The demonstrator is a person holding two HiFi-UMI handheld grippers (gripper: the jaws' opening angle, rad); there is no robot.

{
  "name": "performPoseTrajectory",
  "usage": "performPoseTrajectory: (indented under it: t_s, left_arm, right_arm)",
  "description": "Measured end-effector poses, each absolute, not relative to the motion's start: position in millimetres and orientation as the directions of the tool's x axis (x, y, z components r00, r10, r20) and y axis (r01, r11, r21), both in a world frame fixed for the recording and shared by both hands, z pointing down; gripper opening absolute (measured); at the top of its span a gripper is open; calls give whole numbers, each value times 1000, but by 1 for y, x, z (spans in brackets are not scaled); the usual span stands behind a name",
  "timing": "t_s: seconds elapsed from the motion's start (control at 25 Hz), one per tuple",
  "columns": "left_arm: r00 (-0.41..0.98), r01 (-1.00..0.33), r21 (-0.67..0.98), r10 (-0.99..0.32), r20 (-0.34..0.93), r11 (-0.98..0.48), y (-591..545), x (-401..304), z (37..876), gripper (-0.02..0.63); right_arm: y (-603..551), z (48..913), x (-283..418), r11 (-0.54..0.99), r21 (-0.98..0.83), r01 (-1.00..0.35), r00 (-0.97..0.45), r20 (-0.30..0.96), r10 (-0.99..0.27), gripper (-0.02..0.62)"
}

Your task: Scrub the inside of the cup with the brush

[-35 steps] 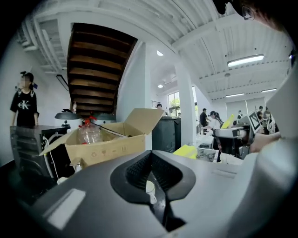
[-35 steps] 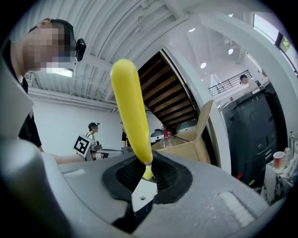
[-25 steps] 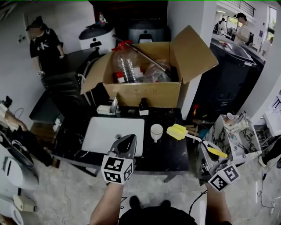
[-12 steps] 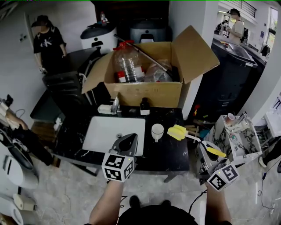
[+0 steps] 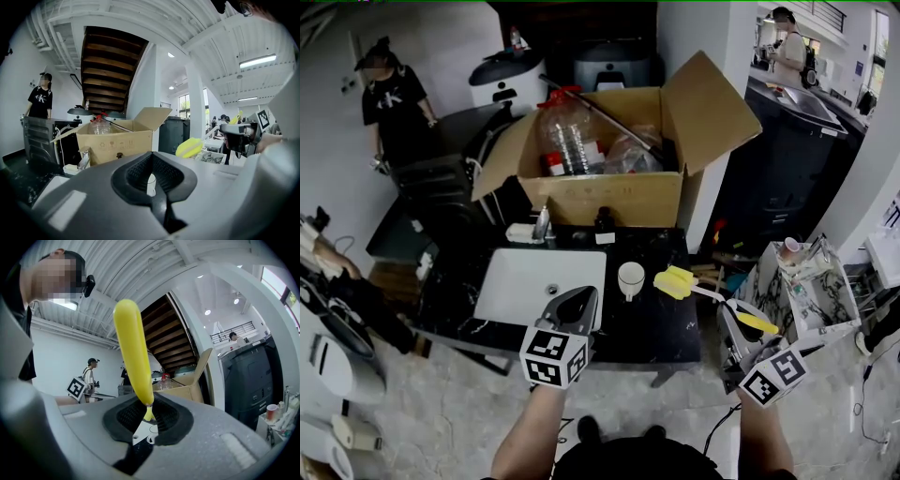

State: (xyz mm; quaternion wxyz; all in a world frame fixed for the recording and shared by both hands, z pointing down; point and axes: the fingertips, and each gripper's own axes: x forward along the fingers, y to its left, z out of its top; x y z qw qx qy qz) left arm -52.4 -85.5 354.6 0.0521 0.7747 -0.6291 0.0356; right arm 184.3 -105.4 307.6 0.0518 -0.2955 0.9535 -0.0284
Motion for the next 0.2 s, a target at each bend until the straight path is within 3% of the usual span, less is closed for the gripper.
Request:
performPoseTrajectory:
  t_s: [0.2]
  left_arm:
    - [203,-979,34,-971,124,-200,-86,-43,357,18]
  right_arm:
    - [-108,309,195,823,-88,-561,-819,-88,-568,40]
